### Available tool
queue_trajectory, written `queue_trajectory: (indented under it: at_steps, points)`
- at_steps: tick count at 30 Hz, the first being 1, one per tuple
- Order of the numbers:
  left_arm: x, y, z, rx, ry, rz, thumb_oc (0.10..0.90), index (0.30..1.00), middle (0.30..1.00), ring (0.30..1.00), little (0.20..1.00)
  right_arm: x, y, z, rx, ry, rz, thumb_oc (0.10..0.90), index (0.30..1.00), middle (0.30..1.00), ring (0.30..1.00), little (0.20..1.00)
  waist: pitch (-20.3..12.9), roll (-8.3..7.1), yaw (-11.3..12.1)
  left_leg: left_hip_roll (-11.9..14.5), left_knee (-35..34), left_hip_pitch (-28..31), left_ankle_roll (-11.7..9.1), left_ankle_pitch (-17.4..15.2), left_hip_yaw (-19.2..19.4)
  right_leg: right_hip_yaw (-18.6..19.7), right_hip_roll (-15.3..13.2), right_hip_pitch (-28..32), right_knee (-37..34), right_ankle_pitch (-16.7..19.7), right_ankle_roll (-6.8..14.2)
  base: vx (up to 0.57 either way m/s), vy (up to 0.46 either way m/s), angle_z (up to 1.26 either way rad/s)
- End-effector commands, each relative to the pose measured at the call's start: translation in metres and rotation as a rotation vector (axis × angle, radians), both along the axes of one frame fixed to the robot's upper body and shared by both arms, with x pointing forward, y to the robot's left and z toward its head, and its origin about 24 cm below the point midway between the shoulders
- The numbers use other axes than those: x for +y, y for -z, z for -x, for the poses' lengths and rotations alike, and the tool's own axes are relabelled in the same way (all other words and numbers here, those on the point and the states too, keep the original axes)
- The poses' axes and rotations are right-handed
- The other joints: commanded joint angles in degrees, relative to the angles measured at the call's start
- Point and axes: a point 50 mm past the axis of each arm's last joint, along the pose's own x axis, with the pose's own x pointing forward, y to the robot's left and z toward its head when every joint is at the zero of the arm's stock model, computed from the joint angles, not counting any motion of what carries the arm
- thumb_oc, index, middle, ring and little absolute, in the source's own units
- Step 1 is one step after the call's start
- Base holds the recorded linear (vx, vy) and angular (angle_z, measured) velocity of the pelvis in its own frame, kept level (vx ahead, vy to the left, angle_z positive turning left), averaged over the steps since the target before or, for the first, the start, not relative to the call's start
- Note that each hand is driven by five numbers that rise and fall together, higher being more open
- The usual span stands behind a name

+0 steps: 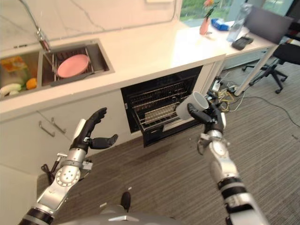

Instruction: Place the dishes in the dishwasher.

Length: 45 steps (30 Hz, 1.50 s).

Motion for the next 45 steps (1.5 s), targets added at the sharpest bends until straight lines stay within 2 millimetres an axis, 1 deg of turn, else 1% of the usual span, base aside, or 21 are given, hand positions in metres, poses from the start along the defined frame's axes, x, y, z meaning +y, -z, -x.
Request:
queue_trajectory:
  at_steps: [1,3,5,10,13,15,21,22,25,26,29,32,33,34,35,38,39,41,42,44,45]
  points:
    - [0.007,-0.030,-0.015,-0.143,0.033,-0.013,0.800,0.900,0.900,0.900,0.900,0.001,-0.104,-0.043,-0.350,-0.042,0.113,0.400,0.300,0.300,0.300,0.300,1.4,-1.49,2.6,1.6,0.3,1.4,-3.2,-5.5,-2.7,-0.5,-2.4,-3.8,0.7,0.3,1.6,-0.02,0.011,0.15]
    - [0.011,-0.020,-0.008,-0.091,0.020,0.008,0.800,0.900,0.900,0.900,0.900,-0.019,-0.114,-0.043,-0.337,0.000,0.169,0.400,0.300,0.300,0.300,0.300,1.9,-1.31,3.6,1.4,0.3,-0.6,-3.4,-4.9,-3.3,-1.3,-2.6,-5.1,0.7,0.6,1.8,0.03,0.029,0.05]
    - [0.012,-0.011,-0.002,-0.051,0.016,0.017,0.800,0.900,0.900,0.900,0.900,-0.026,-0.116,-0.045,-0.323,0.016,0.182,0.400,0.300,0.300,0.300,0.300,2.5,-1.19,4.3,1.1,0.3,-2.0,-3.4,-4.6,-3.7,-1.7,-2.8,-6.2,0.7,0.6,1.9,0.05,0.037,0.13]
    - [0.013,0.002,0.001,0.005,0.015,0.026,0.800,0.900,0.900,0.900,0.900,-0.040,-0.136,-0.048,-0.333,0.042,0.285,0.400,0.300,0.300,0.300,0.300,4.1,-0.68,5.8,0.0,0.3,-6.0,-3.7,-3.8,-5.2,-3.4,-3.5,-8.3,0.7,0.7,2.3,0.05,0.030,0.18]
    - [0.013,0.006,0.000,0.017,0.013,0.027,0.800,0.900,0.900,0.900,0.900,-0.041,-0.137,-0.049,-0.333,0.048,0.306,0.400,0.300,0.300,0.300,0.300,4.8,-0.31,6.6,-0.7,0.3,-7.1,-3.8,-3.9,-6.4,-4.8,-4.2,-8.3,0.7,0.3,2.6,0.06,0.022,0.31]
    - [0.012,0.008,-0.002,0.019,0.010,0.027,0.800,0.900,0.900,0.900,0.900,-0.037,-0.136,-0.052,-0.329,0.035,0.310,0.400,0.300,0.300,0.300,0.300,5.1,-0.15,7.2,-1.1,0.3,-7.8,-3.8,-3.9,-6.9,-5.6,-4.6,-8.4,0.7,0.3,2.7,0.05,0.023,0.35]
    - [0.013,0.008,-0.008,0.018,0.009,0.019,0.800,0.900,0.900,0.900,0.900,-0.019,-0.145,-0.068,-0.285,-0.043,0.461,0.400,0.300,0.300,0.300,0.300,6.4,-0.62,8.6,-2.3,0.3,-9.8,-3.3,-3.6,-8.0,-6.3,-5.2,-9.6,0.7,0.6,3.0,0.03,0.021,0.17]
    - [0.013,0.009,-0.010,0.021,0.010,0.016,0.800,0.900,0.900,0.900,0.900,-0.022,-0.148,-0.074,-0.232,-0.038,0.537,0.400,0.300,0.300,0.300,0.300,6.9,-0.92,9.2,-2.6,0.3,-10.6,-3.2,-3.4,-8.2,-6.3,-5.3,-10.1,0.7,0.8,3.0,0.00,0.009,0.04]
    - [0.014,0.009,-0.012,0.021,0.006,0.019,0.800,0.900,0.900,0.900,0.900,-0.024,-0.153,-0.078,-0.211,-0.023,0.577,0.400,0.300,0.300,0.300,0.300,7.3,-0.97,9.4,-2.6,0.3,-11.0,-3.2,-3.3,-8.3,-6.4,-5.4,-10.4,0.7,0.9,3.1,0.00,-0.001,0.02]
    - [0.013,0.008,-0.015,0.014,0.007,0.028,0.800,0.900,0.900,0.900,0.900,-0.027,-0.154,-0.083,-0.170,0.006,0.600,0.400,0.300,0.300,0.300,0.300,7.6,-1.10,10.0,-2.8,0.3,-11.7,-3.2,-3.1,-8.8,-6.7,-5.3,-10.8,0.7,0.9,3.1,0.02,0.000,0.06]
    - [0.007,0.009,-0.021,0.016,0.016,0.041,0.800,0.900,0.900,0.900,0.900,-0.026,-0.153,-0.093,-0.098,0.056,0.595,0.400,0.300,0.300,0.300,0.300,7.8,-1.30,10.7,-3.0,0.3,-12.3,-3.1,-3.0,-9.5,-7.2,-5.3,-10.9,0.7,0.7,3.1,0.02,0.005,0.11]
    - [0.005,0.009,-0.025,0.015,0.021,0.043,0.800,0.900,0.900,0.900,0.900,-0.023,-0.151,-0.097,-0.075,0.076,0.590,0.400,0.300,0.300,0.300,0.300,7.9,-1.39,10.9,-3.2,0.3,-12.3,-3.1,-3.0,-9.9,-7.4,-5.2,-10.8,0.7,0.6,3.1,0.01,0.001,0.13]
    - [0.005,0.009,-0.026,0.015,0.021,0.043,0.800,0.900,0.900,0.900,0.900,-0.023,-0.151,-0.097,-0.076,0.076,0.590,0.511,0.467,0.467,0.467,0.467,7.9,-1.39,10.9,-3.2,0.3,-12.2,-3.1,-3.0,-9.9,-7.4,-5.2,-10.8,0.7,0.6,3.1,0.00,0.000,0.09]
    - [0.005,0.009,-0.026,0.015,0.021,0.043,0.800,0.900,0.900,0.900,0.900,-0.023,-0.151,-0.097,-0.076,0.076,0.590,0.511,0.467,0.467,0.467,0.467,7.9,-1.39,10.9,-3.2,0.3,-12.2,-3.1,-3.0,-9.9,-7.4,-5.2,-10.8,0.7,0.6,3.1,0.00,-0.011,0.11]
    - [0.005,0.008,-0.028,0.013,0.020,0.043,0.800,0.900,0.900,0.900,0.900,-0.018,-0.148,-0.100,-0.062,0.079,0.543,0.800,0.900,0.900,0.900,0.900,7.9,-1.56,11.2,-3.2,0.3,-12.2,-3.0,-3.0,-10.4,-7.7,-5.2,-10.5,0.7,0.4,3.1,0.00,0.000,0.00]
    - [0.006,0.009,-0.028,0.023,0.023,0.033,0.800,0.900,0.900,0.900,0.900,-0.012,-0.147,-0.103,-0.058,0.058,0.536,0.800,0.900,0.900,0.900,0.900,7.8,-1.70,11.3,-3.2,0.3,-12.0,-3.1,-3.0,-10.5,-7.7,-5.1,-10.2,0.7,0.2,3.0,-0.01,-0.003,0.02]
    - [0.006,0.010,-0.029,0.034,0.035,0.022,0.800,0.900,0.900,0.900,0.900,-0.004,-0.143,-0.105,-0.060,0.030,0.523,0.800,0.900,0.900,0.900,0.900,7.5,-1.87,11.3,-3.3,0.3,-11.6,-3.2,-2.9,-10.6,-7.9,-5.0,-9.7,0.7,0.1,2.9,-0.03,-0.013,0.12]
    - [0.006,0.010,-0.029,0.038,0.035,0.021,0.800,0.900,0.900,0.900,0.900,-0.002,-0.142,-0.105,-0.060,0.024,0.519,0.800,0.900,0.900,0.900,0.900,7.4,-1.94,11.2,-3.2,0.3,-11.5,-3.2,-3.0,-10.6,-7.9,-4.9,-9.6,0.7,0.0,2.8,-0.02,-0.005,0.12]
    - [0.006,0.013,-0.029,0.050,0.036,0.017,0.800,0.900,0.900,0.900,0.900,0.001,-0.141,-0.105,-0.066,0.012,0.517,0.800,0.900,0.900,0.900,0.900,7.3,-2.02,11.0,-3.1,0.3,-11.2,-3.3,-2.9,-10.5,-7.8,-4.8,-9.3,0.7,-0.2,2.7,-0.03,0.001,0.05]
    - [0.010,0.021,-0.027,0.094,0.031,-0.013,0.800,0.900,0.900,0.900,0.900,0.013,-0.141,-0.107,-0.099,-0.036,0.520,0.800,0.900,0.900,0.900,0.900,6.8,-2.49,10.3,-2.8,0.3,-10.3,-3.4,-3.1,-9.9,-7.5,-4.6,-8.8,0.7,-0.3,2.6,-0.02,0.002,0.01]
    - [0.010,0.021,-0.027,0.094,0.031,-0.013,0.800,0.900,0.900,0.900,0.900,0.013,-0.141,-0.107,-0.099,-0.036,0.520,0.800,0.900,0.900,0.900,0.900,6.8,-2.49,10.3,-2.8,0.3,-10.3,-3.4,-3.1,-9.9,-7.5,-4.6,-8.8,0.7,-0.3,2.6,0.00,0.000,0.00]
